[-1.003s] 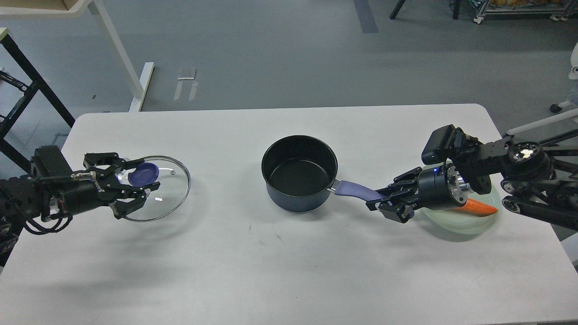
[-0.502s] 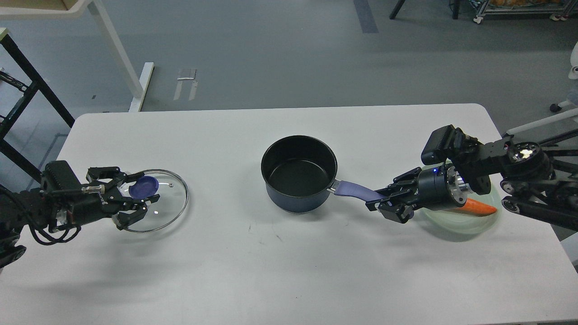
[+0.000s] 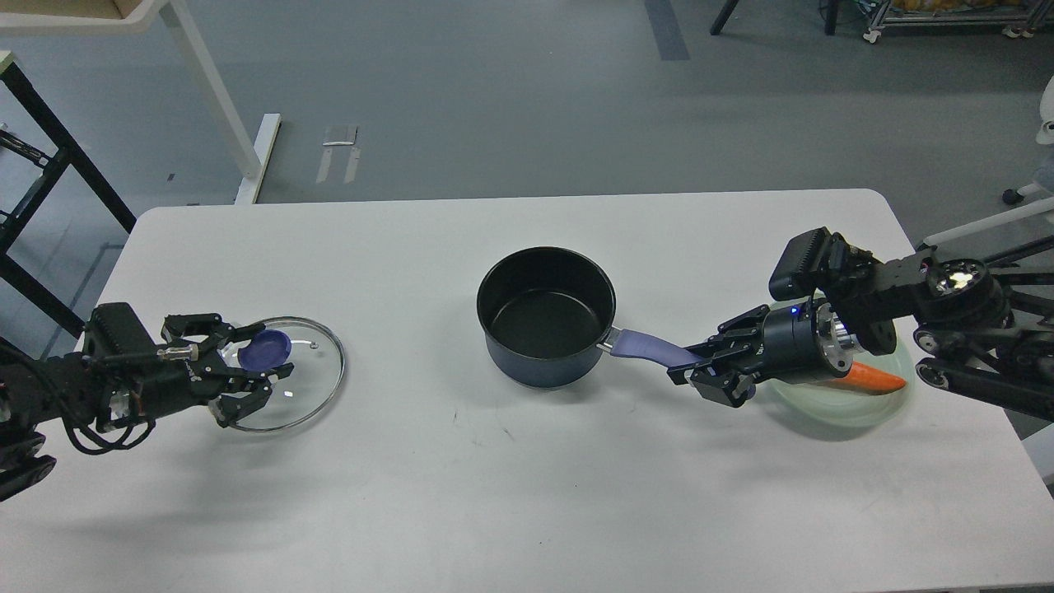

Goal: Open pot lid
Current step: 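Lower the lid onto the table and open the left gripper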

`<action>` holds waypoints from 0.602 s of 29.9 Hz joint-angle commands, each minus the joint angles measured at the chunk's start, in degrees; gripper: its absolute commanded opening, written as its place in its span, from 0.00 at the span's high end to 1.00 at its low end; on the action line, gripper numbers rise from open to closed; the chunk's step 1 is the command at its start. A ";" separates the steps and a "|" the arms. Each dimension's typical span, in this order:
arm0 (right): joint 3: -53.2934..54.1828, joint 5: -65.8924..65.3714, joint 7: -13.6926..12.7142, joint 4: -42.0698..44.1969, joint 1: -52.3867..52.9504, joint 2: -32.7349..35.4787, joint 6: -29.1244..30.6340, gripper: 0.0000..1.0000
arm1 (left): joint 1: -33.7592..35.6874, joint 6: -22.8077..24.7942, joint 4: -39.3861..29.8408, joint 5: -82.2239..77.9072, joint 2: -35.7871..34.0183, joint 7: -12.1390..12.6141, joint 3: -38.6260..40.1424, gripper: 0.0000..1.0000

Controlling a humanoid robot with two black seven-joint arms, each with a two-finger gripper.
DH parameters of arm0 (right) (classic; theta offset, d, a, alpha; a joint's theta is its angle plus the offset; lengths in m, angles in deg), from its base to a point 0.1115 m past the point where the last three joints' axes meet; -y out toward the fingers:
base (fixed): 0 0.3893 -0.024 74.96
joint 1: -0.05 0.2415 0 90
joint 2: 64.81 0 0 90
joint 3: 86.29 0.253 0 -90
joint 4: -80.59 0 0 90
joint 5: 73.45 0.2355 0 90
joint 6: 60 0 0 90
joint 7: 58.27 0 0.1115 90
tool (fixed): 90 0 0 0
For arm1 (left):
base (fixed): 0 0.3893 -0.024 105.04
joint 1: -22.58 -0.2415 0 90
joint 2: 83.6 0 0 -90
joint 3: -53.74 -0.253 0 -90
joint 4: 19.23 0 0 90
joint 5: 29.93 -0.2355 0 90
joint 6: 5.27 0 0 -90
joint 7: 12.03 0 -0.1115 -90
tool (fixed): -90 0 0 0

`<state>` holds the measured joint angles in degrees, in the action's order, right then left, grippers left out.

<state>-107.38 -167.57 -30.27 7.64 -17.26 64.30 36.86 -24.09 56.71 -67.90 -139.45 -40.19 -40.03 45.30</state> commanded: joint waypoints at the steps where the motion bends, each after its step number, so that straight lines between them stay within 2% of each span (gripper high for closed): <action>1: 0.00 0.00 0.00 0.00 0.00 0.00 0.00 0.73 | 0.08 0.02 -0.03 0.18 0.01 0.00 0.09 0.18; 5: 0.00 0.00 0.00 0.08 0.00 0.00 0.00 0.73 | 0.17 0.02 -0.90 2.90 -0.78 0.00 0.09 0.03; 8: 0.00 0.00 0.00 0.00 0.00 0.00 0.00 0.73 | 0.43 0.02 -3.62 7.46 -1.49 0.00 0.09 0.01; 10: 0.00 0.00 0.00 0.00 0.00 0.09 0.00 0.73 | 1.05 0.15 -7.83 10.63 -3.50 0.00 0.44 0.01; 14: 0.00 0.00 0.00 0.00 0.00 0.00 0.00 0.71 | 5.87 10.85 -17.67 26.41 -7.37 0.00 2.72 0.01; 18: 0.00 0.00 0.00 0.09 0.00 -0.26 0.00 0.63 | 7.55 21.49 -20.68 54.87 -7.03 0.00 7.20 0.01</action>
<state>-107.39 -167.58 -30.28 7.68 -17.26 64.14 36.86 -17.53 71.40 -86.88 -103.21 -47.32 -40.01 49.77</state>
